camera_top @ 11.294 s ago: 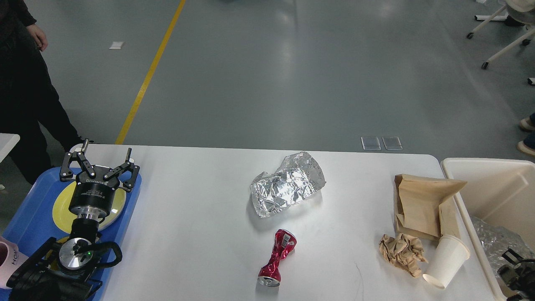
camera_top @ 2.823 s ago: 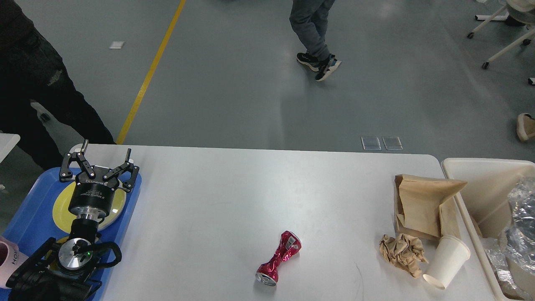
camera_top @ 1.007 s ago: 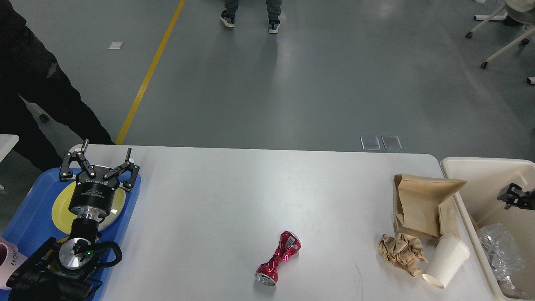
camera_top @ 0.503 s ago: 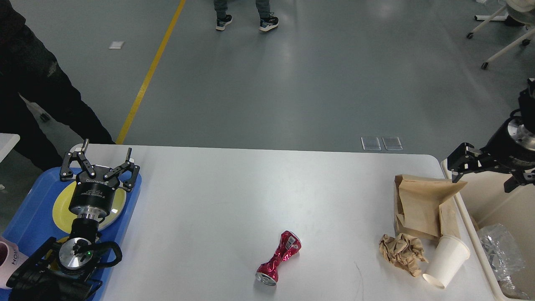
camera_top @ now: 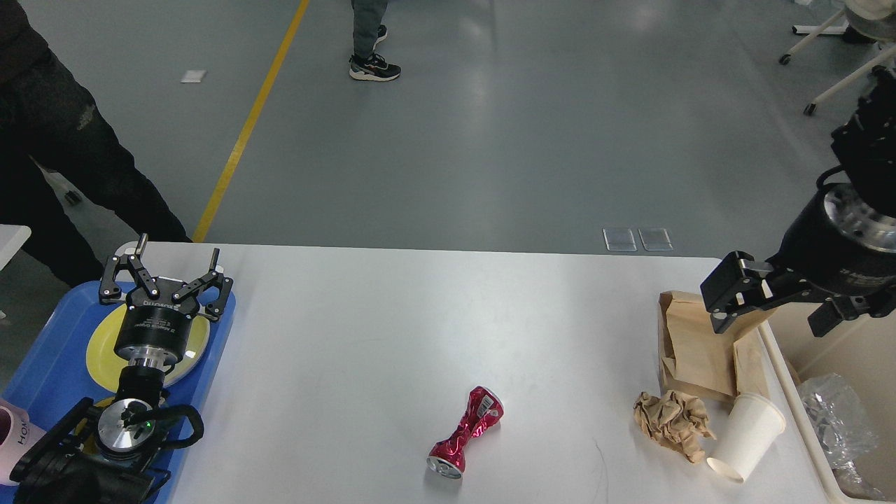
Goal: Tidy desktop
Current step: 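Move the right gripper over the brown paper box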
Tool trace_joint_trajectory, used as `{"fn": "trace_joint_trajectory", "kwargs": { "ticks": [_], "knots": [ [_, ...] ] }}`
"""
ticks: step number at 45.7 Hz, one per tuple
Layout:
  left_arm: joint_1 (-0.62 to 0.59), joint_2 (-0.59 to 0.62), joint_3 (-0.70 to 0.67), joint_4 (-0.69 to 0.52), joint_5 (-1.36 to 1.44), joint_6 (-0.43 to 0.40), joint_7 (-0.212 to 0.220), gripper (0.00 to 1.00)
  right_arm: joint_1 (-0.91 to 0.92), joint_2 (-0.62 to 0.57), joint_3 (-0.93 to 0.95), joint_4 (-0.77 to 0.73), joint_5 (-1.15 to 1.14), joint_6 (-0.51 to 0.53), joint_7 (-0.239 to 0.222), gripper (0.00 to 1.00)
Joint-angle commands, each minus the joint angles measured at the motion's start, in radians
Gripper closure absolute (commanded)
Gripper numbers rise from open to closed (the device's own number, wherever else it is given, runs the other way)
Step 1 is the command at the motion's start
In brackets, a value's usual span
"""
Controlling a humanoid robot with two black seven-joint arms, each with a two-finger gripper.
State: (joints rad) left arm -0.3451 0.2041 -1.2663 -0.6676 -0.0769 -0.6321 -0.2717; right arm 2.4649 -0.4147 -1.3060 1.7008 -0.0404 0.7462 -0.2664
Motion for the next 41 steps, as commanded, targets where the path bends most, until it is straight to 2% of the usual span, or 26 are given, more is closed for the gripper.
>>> {"fn": "trace_joint_trajectory", "kwargs": {
  "ticks": [1, 3, 5, 24, 29, 41],
  "knots": [
    [0.0, 0.0, 0.001, 0.0, 0.0, 0.0, 0.0, 0.04, 0.032, 0.066, -0.064, -0.003, 0.033, -0.059, 0.151, 0.0],
    [0.0, 0.0, 0.001, 0.0, 0.0, 0.0, 0.0, 0.04, 0.034, 0.069, -0.074, -0.012, 0.034, -0.073, 0.203, 0.0],
    [0.0, 0.0, 0.001, -0.001, 0.0, 0.0, 0.0, 0.04, 0.034, 0.077, -0.094, -0.029, 0.034, -0.082, 0.225, 0.0],
    [0.0, 0.0, 0.001, 0.0, 0.0, 0.0, 0.0, 0.04, -0.043, 0.068, -0.162, -0.062, 0.02, -0.154, 0.205, 0.0],
    [0.0, 0.0, 0.001, -0.001, 0.0, 0.0, 0.0, 0.04, -0.162, 0.062, -0.162, -0.134, 0.02, -0.235, 0.205, 0.0],
    [0.0, 0.0, 0.001, -0.001, 0.0, 0.0, 0.0, 0.04, -0.595, -0.013, -0.124, -0.401, 0.02, -0.488, 0.205, 0.0]
  ]
}}
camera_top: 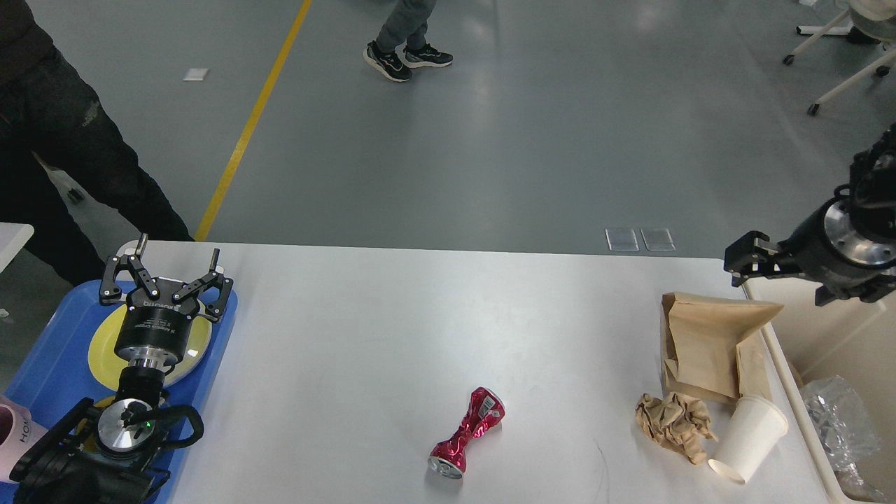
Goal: Tidy desktop
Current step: 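Move the right gripper over the brown paper box, then lower the right gripper onto the brown paper box to grasp it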
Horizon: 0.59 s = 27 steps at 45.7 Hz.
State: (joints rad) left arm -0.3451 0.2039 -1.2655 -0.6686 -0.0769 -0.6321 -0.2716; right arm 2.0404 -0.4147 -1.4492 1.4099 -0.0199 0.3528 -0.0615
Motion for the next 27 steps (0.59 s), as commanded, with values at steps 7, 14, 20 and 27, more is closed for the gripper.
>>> {"fn": "trace_joint_trajectory", "kwargs": {
  "ticks": [7, 14, 20, 27],
  "knots": [
    [0.0, 0.0, 0.0, 0.0, 0.0, 0.0, 0.0, 0.04, -0.4, -0.009, 0.072, -0.275, 0.006, -0.161, 0.0, 0.0],
    [0.0, 0.0, 0.0, 0.0, 0.0, 0.0, 0.0, 0.04, -0.58, -0.009, 0.162, -0.414, 0.018, -0.198, 0.002, 0.0],
    [0.0, 0.0, 0.0, 0.0, 0.0, 0.0, 0.002, 0.04, -0.718, -0.006, 0.277, -0.541, 0.018, -0.206, 0.002, 0.0],
    [0.0, 0.0, 0.0, 0.0, 0.0, -0.001, 0.0, 0.04, -0.838, 0.046, 0.306, -0.689, 0.018, -0.206, 0.002, 0.0]
  ]
}}
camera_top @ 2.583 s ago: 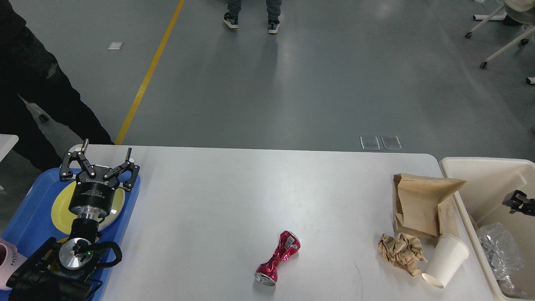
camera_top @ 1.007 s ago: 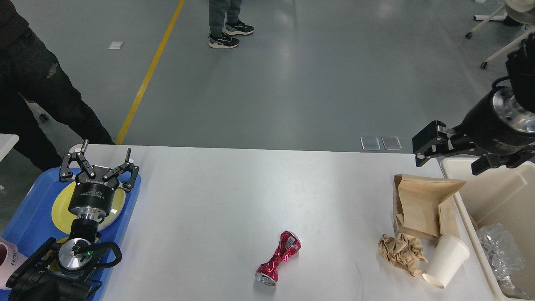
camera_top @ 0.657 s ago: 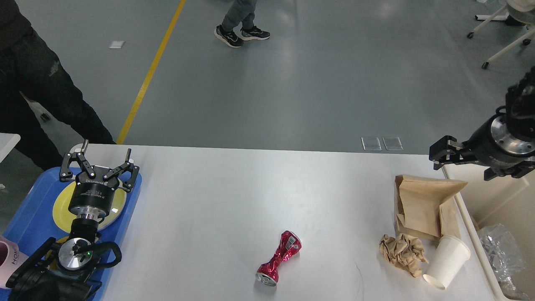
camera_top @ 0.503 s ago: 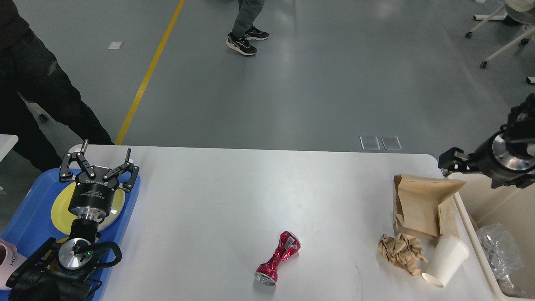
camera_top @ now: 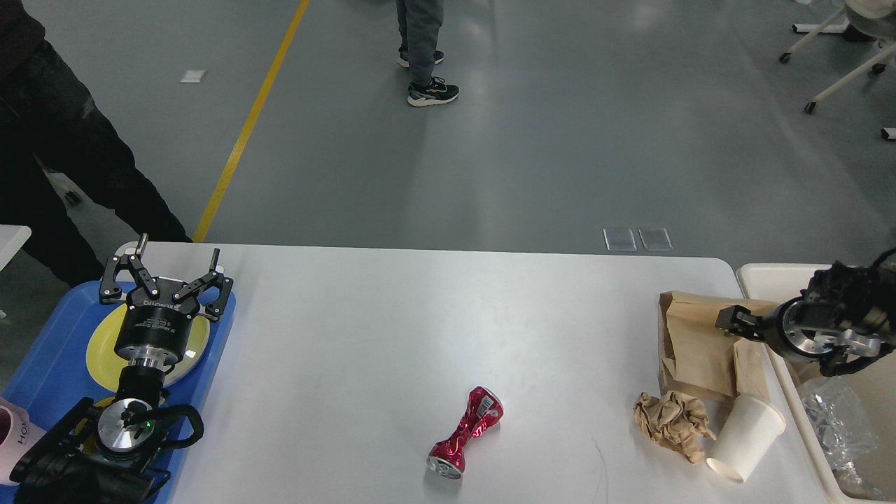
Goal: Tidy desktop
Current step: 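Lower the right gripper onto the brown paper box to grasp it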
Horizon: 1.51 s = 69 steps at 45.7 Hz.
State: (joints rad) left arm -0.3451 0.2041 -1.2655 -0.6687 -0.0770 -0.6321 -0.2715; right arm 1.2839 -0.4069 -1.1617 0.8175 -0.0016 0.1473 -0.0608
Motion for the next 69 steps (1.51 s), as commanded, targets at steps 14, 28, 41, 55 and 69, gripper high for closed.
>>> {"fn": "trace_joint_trajectory", "kwargs": {
  "ticks": [14, 28, 41, 55, 69],
  "knots": [
    [0.0, 0.0, 0.0, 0.0, 0.0, 0.0, 0.002, 0.04, -0.21, 0.082, 0.122, -0.253, 0.0, -0.015, -0.001, 0.0],
    [0.0, 0.0, 0.0, 0.0, 0.0, 0.0, 0.0, 0.04, -0.331, 0.12, 0.191, -0.376, 0.0, -0.041, -0.001, 0.38],
    [0.0, 0.0, 0.0, 0.0, 0.0, 0.0, 0.0, 0.04, -0.339, 0.145, 0.191, -0.368, 0.0, -0.06, -0.031, 1.0],
    [0.0, 0.0, 0.0, 0.0, 0.0, -0.001, 0.0, 0.04, -0.33, 0.145, 0.212, -0.354, 0.061, -0.055, -0.067, 1.0],
    [0.0, 0.0, 0.0, 0.0, 0.0, 0.0, 0.0, 0.04, -0.318, 0.158, 0.22, -0.354, 0.061, -0.054, -0.08, 1.0]
  ]
}}
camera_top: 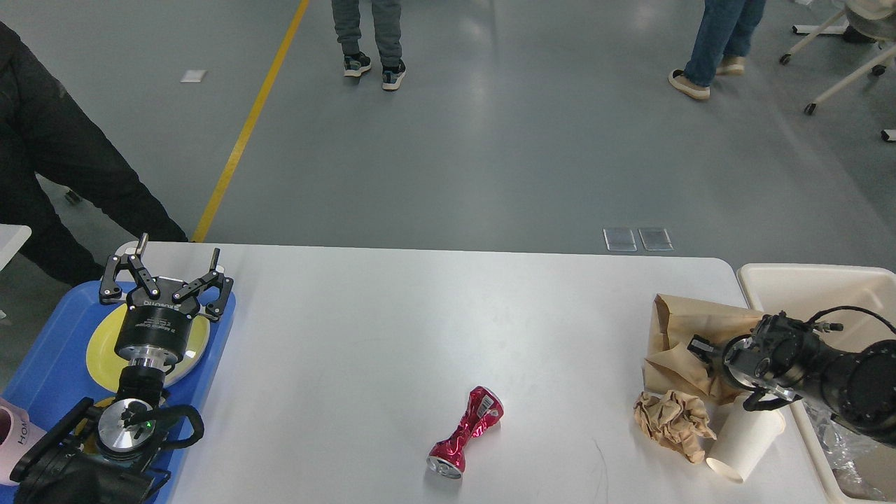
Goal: Tidy desktop
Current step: 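Lower the right gripper onto the brown paper box to grasp it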
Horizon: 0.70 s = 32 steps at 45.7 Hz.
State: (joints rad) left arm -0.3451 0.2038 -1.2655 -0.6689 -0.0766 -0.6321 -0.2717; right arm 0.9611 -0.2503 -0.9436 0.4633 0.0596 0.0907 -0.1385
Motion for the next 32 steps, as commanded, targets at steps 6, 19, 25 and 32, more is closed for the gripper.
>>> {"fn": "trace_joint_trajectory", "kwargs": {
  "ticks": [6, 19, 25, 32],
  "knots": [
    [0.0, 0.0, 0.0, 0.0, 0.0, 0.0, 0.0, 0.04, 0.028, 0.0, 0.002, 0.015, 0.0, 0.012, -0.012, 1.0],
    [0.0, 0.0, -0.002, 0.0, 0.0, 0.0, 0.0, 0.04, 0.175, -0.069, 0.002, 0.167, 0.026, 0.017, -0.027, 1.0],
    [0.0, 0.0, -0.002, 0.0, 0.0, 0.0, 0.0, 0.04, 0.258, -0.115, 0.0, 0.23, 0.026, 0.064, -0.035, 1.0],
    [0.0, 0.0, -0.002, 0.0, 0.0, 0.0, 0.0, 0.04, 0.419, -0.193, -0.023, 0.359, 0.028, 0.181, -0.075, 1.0]
  ]
}}
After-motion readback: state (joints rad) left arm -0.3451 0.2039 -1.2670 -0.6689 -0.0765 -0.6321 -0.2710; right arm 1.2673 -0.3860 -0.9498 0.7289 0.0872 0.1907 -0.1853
